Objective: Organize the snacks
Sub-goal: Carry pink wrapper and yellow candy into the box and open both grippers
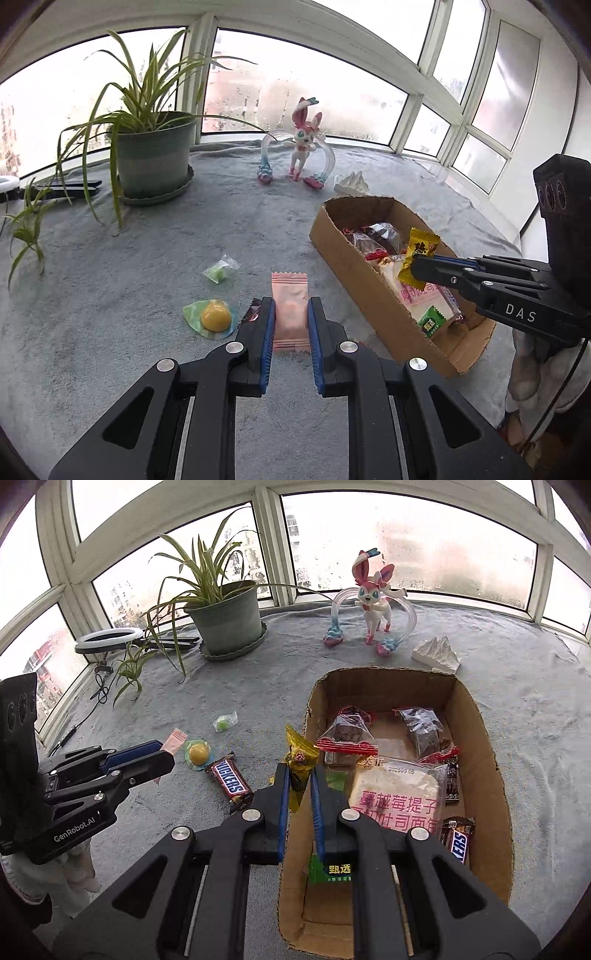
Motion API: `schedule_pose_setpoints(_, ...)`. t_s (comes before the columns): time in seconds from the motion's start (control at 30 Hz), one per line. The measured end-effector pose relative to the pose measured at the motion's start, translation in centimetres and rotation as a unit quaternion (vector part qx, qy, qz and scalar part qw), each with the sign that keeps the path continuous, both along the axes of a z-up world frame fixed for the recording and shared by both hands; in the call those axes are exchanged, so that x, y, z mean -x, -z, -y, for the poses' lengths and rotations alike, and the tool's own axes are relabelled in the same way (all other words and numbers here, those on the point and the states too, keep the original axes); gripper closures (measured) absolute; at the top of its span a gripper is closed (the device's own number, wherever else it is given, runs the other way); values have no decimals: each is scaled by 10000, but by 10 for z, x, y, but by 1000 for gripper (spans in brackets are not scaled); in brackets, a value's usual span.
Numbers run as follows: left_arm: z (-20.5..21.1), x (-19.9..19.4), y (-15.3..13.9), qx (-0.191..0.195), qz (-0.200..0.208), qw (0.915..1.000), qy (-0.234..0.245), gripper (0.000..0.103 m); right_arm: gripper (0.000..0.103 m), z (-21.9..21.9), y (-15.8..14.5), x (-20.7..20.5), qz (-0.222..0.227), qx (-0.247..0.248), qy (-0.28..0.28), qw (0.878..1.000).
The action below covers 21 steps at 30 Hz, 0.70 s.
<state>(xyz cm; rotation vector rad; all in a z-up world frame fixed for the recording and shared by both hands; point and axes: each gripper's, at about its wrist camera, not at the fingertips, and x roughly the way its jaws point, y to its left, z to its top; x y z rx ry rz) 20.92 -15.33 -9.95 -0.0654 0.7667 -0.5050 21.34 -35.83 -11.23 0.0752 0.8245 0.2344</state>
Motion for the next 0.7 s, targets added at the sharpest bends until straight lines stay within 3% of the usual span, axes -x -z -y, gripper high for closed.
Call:
schedule_pose_setpoints(0.3,67,-8,-8,82,15,9981,608,87,91,61,5,-2,-83,24,555,9984)
schedule_pose_setpoints(0.7,120,11,-2,28,-177,9928,1183,87,91,94,16,5,-248,35,798,9965)
